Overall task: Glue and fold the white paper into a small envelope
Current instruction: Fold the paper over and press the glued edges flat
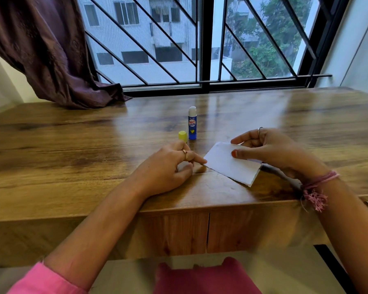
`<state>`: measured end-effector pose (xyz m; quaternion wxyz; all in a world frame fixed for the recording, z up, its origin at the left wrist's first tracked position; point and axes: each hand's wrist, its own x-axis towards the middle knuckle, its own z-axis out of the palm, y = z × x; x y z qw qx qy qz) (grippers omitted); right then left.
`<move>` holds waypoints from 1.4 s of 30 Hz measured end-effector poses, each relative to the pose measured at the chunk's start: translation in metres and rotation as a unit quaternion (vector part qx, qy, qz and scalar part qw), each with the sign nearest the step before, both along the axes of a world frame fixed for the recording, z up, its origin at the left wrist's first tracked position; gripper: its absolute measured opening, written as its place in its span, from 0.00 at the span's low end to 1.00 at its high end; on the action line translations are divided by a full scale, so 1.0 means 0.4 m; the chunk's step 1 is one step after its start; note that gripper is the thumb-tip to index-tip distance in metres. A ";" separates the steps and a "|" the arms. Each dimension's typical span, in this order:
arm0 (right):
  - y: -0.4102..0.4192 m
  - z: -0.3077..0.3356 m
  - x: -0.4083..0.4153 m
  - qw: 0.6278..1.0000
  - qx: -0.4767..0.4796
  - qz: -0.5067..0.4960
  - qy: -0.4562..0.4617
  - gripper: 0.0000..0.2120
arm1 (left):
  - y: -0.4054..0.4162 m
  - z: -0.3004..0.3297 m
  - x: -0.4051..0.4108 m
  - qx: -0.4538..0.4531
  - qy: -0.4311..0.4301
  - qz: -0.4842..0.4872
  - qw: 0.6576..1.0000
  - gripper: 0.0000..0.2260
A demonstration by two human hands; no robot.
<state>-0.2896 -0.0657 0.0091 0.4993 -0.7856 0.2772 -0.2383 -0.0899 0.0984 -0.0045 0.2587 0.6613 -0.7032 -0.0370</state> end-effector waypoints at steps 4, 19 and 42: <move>-0.001 0.000 0.000 1.000 -0.005 -0.003 0.003 0.10 | 0.002 0.001 -0.001 0.013 -0.018 -0.009 1.000 0.13; -0.005 -0.001 0.001 1.000 -0.020 -0.002 0.020 0.12 | 0.002 0.002 -0.005 0.032 -0.013 -0.001 0.999 0.13; 0.005 0.051 -0.007 0.991 -0.071 0.008 0.113 0.16 | 0.004 0.012 -0.034 0.011 -0.098 0.002 0.995 0.19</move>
